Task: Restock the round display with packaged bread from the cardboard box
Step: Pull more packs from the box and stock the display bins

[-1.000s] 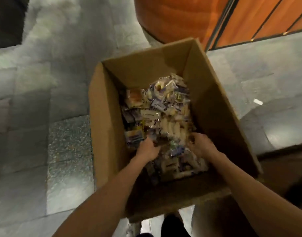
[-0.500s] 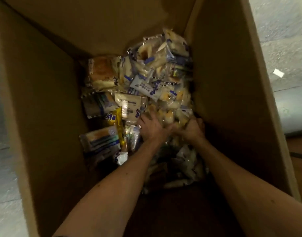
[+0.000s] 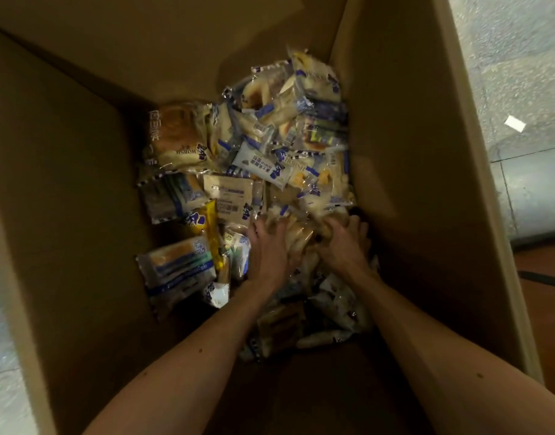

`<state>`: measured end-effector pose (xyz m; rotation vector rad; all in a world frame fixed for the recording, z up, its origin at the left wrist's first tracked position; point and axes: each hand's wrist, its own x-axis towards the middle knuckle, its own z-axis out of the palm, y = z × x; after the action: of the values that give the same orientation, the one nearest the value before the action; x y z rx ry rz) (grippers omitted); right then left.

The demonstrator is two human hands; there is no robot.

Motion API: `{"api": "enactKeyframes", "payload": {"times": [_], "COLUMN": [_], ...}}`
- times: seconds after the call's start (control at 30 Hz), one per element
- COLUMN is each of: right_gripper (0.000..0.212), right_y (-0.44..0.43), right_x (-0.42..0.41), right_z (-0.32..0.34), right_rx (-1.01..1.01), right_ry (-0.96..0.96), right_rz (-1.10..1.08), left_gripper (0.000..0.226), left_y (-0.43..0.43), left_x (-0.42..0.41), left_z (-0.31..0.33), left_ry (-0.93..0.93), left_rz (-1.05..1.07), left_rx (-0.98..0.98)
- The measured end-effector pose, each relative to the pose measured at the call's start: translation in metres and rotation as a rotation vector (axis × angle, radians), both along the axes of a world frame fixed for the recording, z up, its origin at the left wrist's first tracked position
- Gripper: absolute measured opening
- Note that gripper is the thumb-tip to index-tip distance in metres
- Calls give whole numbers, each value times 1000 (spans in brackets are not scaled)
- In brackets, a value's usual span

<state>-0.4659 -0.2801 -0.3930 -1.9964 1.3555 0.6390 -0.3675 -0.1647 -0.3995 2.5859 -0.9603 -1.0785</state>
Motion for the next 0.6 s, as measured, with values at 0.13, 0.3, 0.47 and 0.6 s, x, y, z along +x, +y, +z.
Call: {"api": "enactKeyframes", "payload": {"times": [0.13, 0.3, 0.47, 0.6], "right_gripper": [76, 98, 77, 70], "right_y": [2, -10, -5, 5], "right_x": [-3, -3, -4, 7], "right_z": [-6, 1, 6, 5], "right_rx": [16, 89, 202, 128], "right_ry": [-12, -13, -44, -29], "right_rz": [-20, -32, -74, 22], "left_gripper": [66, 65, 56, 52], "left_y": [17, 15, 25, 23], "left_x": [-7, 2, -2, 2], "left_z": [1, 7, 10, 25], "left_ry": [-14, 54, 98, 233], "left_rz": [-63, 102, 190, 453], "left_rx": [-81, -183, -300, -274]}}
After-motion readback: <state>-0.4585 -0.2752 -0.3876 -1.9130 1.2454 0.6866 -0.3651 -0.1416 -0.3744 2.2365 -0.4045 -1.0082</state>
